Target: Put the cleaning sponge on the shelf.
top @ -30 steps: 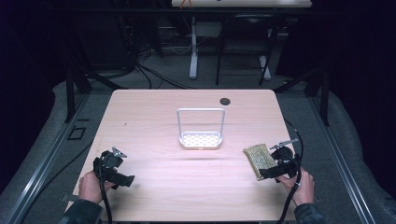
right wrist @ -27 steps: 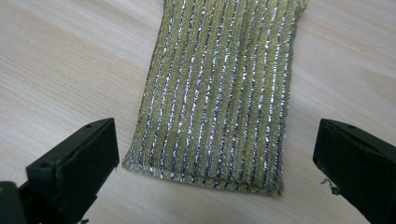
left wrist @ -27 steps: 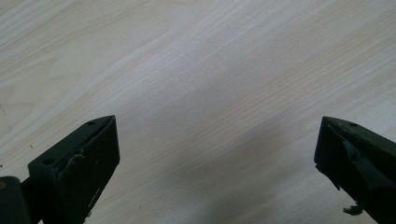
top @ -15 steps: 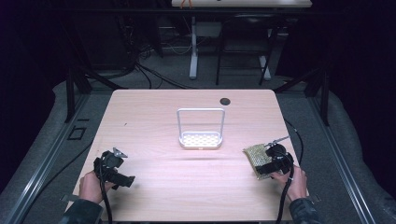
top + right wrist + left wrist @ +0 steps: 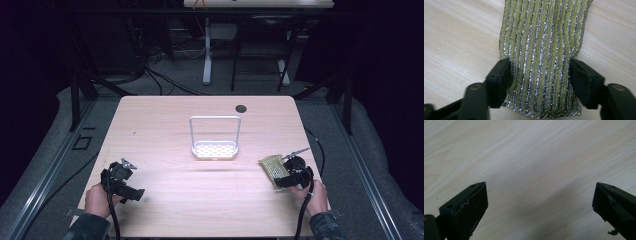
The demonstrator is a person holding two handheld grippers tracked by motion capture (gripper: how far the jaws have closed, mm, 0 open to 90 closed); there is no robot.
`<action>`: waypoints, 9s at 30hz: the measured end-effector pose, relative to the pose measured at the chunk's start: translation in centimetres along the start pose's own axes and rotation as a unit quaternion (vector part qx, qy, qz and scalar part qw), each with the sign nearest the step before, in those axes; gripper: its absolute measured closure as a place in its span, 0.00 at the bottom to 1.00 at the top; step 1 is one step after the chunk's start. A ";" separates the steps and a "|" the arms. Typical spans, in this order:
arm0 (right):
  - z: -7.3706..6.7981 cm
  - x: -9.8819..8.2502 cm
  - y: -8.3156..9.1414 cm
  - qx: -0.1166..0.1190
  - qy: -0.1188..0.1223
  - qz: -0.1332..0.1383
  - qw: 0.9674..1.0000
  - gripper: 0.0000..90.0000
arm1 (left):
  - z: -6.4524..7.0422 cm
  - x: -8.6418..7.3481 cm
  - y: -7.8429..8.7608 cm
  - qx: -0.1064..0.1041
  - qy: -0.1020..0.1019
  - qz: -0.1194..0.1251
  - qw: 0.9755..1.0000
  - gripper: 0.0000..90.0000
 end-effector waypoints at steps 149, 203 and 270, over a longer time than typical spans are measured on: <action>-11.5 11.9 3.2 0.005 0.163 0.144 0.976 0.66 | 0.4 0.4 0.1 0.001 -0.011 0.005 1.000 0.01; -11.6 18.2 -0.5 -0.043 0.137 0.156 0.977 0.65 | 0.5 0.5 0.1 -0.005 -0.012 0.008 1.000 0.01; -11.1 20.5 -5.8 -0.043 0.098 0.113 0.988 0.61 | 0.7 0.3 0.1 -0.007 -0.017 0.004 1.000 0.02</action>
Point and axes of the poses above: each handheld gripper's, and its own axes: y roughly backward along the jaws, x roughly out of its top, z roughly to its right, the point moved 10 cm from there along -y, roughly forward along the jaws, and after that the axes turned 14 degrees about y, right-handed, at the moved point
